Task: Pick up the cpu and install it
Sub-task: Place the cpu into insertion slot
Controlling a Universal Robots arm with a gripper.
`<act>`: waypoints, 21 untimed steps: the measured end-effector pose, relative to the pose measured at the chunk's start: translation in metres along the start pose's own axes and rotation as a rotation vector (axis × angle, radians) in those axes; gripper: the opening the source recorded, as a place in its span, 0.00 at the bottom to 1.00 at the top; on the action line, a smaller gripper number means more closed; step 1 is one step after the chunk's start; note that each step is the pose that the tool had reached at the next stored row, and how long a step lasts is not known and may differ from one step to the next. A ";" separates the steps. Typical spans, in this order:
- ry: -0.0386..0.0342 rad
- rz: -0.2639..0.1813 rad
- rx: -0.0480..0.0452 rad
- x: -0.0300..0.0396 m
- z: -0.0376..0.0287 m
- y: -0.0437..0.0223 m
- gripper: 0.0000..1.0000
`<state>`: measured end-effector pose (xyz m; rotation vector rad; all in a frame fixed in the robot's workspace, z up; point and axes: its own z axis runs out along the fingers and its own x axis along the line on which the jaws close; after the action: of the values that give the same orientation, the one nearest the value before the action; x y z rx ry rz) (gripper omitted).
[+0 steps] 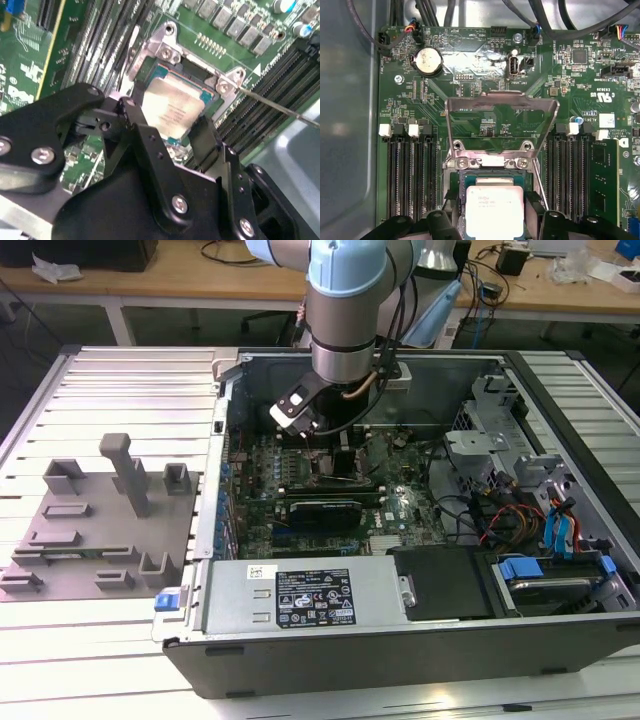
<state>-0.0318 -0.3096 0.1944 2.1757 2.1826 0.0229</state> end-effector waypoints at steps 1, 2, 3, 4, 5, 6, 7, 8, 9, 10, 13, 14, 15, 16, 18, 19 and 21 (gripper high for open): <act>-0.0003 0.000 0.0001 -0.0001 -0.0001 0.0000 0.62; -0.0003 0.000 0.0001 -0.0001 -0.0001 0.0003 0.62; -0.0003 0.000 0.0002 -0.0001 -0.0001 0.0007 0.62; -0.0004 0.000 0.0001 -0.0001 -0.0001 0.0008 0.62; -0.0004 0.000 0.0002 -0.0001 -0.0001 0.0010 0.62; -0.0004 0.000 0.0002 -0.0001 -0.0001 0.0017 0.62; -0.0004 0.000 0.0002 -0.0001 0.0000 0.0023 0.62; -0.0004 0.000 0.0001 -0.0001 0.0000 0.0029 0.62; -0.0004 0.000 0.0002 -0.0001 0.0000 0.0032 0.62; -0.0004 0.000 0.0001 -0.0001 0.0000 0.0034 0.62; -0.0004 0.000 0.0002 -0.0001 0.0000 0.0035 0.62; -0.0003 0.000 0.0001 -0.0001 -0.0006 0.0036 0.62; -0.0003 0.000 0.0001 -0.0001 -0.0012 0.0036 0.62; -0.0005 0.000 0.0002 -0.0002 -0.0022 0.0037 0.62; -0.0005 0.000 0.0001 -0.0002 -0.0042 0.0038 0.62; -0.0003 0.000 0.0000 -0.0002 -0.0045 0.0038 0.62; -0.0004 0.000 0.0001 -0.0002 -0.0045 0.0038 0.62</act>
<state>-0.0282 -0.3097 0.1992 2.1757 2.1823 0.0225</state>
